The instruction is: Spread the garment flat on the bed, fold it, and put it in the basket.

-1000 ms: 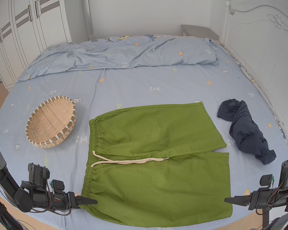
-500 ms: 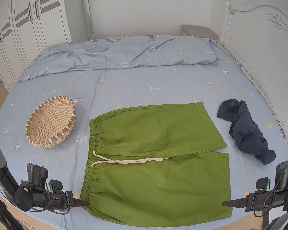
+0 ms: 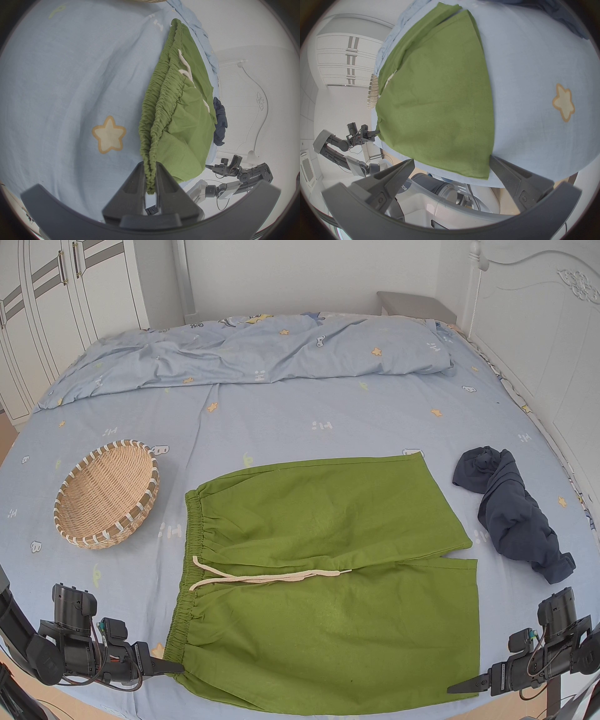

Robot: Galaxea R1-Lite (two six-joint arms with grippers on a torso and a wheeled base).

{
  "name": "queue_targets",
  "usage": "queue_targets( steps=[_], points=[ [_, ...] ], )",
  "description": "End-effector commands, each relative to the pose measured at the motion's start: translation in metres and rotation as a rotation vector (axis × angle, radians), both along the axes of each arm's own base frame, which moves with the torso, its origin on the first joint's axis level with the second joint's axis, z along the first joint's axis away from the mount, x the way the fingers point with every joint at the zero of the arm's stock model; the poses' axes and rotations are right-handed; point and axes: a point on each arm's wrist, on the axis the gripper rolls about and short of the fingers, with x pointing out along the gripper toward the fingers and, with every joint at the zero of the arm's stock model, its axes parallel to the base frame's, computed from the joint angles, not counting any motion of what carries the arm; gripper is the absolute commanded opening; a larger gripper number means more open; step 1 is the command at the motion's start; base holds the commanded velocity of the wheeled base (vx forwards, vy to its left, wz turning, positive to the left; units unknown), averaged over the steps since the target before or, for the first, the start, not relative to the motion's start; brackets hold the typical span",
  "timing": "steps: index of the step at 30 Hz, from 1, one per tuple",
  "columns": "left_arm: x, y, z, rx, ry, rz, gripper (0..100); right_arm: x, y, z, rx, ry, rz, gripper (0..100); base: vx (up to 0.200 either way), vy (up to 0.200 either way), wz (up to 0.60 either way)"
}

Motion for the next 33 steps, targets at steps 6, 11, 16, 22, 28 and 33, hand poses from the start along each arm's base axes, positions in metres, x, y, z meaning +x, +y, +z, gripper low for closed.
queue_targets(
  steps=[6,11,16,22,28,33],
  points=[
    [-0.001,0.000,0.001,0.000,-0.006,-0.003,0,-0.003,-0.001,-0.011,-0.017,0.087,-0.002,100,0.000,0.000,0.00],
    [-0.003,0.000,0.003,-0.001,-0.013,0.000,0,-0.003,-0.001,-0.011,-0.014,0.087,-0.004,100,0.000,0.000,0.00],
    [-0.003,0.000,0.004,-0.002,-0.018,-0.001,0,0.002,0.000,-0.011,0.007,0.090,-0.001,100,0.000,0.000,0.00],
    [-0.003,0.000,0.004,-0.002,-0.020,0.001,0,0.008,0.001,-0.013,0.033,0.100,-0.003,100,0.000,0.000,0.00],
    [-0.003,0.000,0.004,-0.003,-0.019,0.004,0,0.007,-0.006,-0.012,0.037,0.100,-0.042,0,0.000,0.000,0.00],
    [-0.003,0.000,0.004,-0.003,-0.017,0.002,0,0.005,-0.008,-0.012,0.037,0.098,-0.055,0,0.000,0.000,0.00]
  ],
)
